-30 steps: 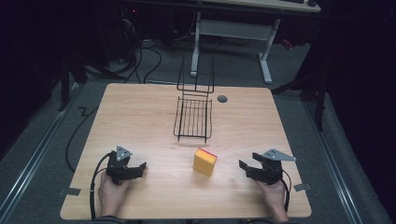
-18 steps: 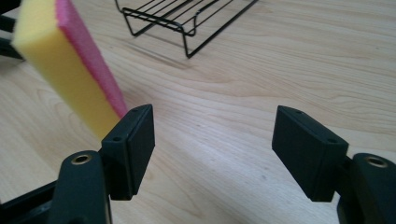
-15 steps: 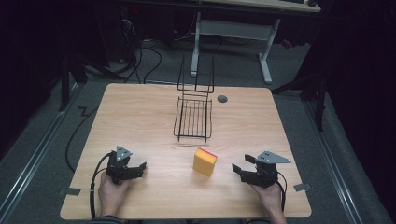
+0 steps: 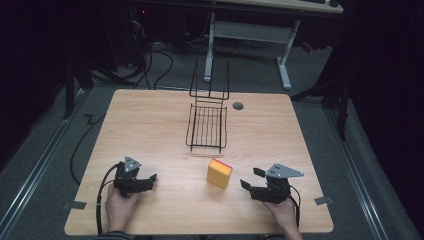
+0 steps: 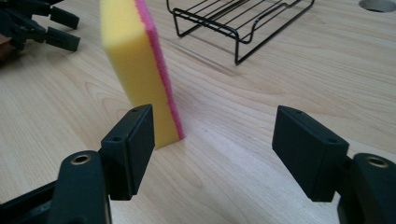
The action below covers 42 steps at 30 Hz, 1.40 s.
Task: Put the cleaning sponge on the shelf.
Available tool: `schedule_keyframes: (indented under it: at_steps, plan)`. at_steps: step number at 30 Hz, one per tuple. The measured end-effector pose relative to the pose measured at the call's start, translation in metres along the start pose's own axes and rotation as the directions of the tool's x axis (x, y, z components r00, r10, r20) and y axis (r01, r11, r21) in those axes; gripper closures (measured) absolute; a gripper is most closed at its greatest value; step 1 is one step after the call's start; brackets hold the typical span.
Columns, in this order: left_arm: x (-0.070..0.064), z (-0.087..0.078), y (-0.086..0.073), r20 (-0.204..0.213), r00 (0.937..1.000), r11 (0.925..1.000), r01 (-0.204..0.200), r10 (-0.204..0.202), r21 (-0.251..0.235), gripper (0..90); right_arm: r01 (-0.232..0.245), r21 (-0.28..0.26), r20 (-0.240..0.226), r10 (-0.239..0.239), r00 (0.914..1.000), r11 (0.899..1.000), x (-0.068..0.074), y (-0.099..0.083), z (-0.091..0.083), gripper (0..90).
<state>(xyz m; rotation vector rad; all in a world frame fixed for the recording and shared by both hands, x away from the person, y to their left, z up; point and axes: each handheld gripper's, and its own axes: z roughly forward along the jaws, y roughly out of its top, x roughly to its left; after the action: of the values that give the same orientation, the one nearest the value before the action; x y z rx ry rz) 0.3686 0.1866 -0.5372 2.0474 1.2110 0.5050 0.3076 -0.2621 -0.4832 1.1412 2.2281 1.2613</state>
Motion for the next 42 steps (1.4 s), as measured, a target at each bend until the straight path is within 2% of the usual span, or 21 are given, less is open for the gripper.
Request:
schedule_keyframes:
  at_steps: [10, 25, 33, 42]
  plan:
    - [0.0, 0.0, 0.0, 0.0, 1.0, 1.0, 0.0, 0.0, 0.0, 16.7, 0.034, -0.012, -0.039, -0.035, 0.9986, 0.999, 0.011, 0.007, 0.005, 29.1]
    - [0.0, 0.0, 0.0, 0.0, 1.0, 1.0, 0.0, 0.0, 0.0, 16.8, 0.098, -0.023, -0.091, -0.1, 0.9908, 0.995, 0.028, 0.027, 0.023, 30.6]
    - [0.0, 0.0, 0.0, 0.0, 1.0, 1.0, 0.0, 0.0, 0.0, 16.8, 0.108, -0.003, -0.106, -0.107, 0.9885, 0.994, 0.031, 0.028, 0.037, 32.7]
    - [0.0, 0.0, 0.0, -0.001, 1.0, 1.0, 0.0, 0.0, -0.001, 16.8, 0.097, 0.005, -0.126, -0.095, 0.9874, 0.995, 0.031, 0.028, 0.051, 35.9]
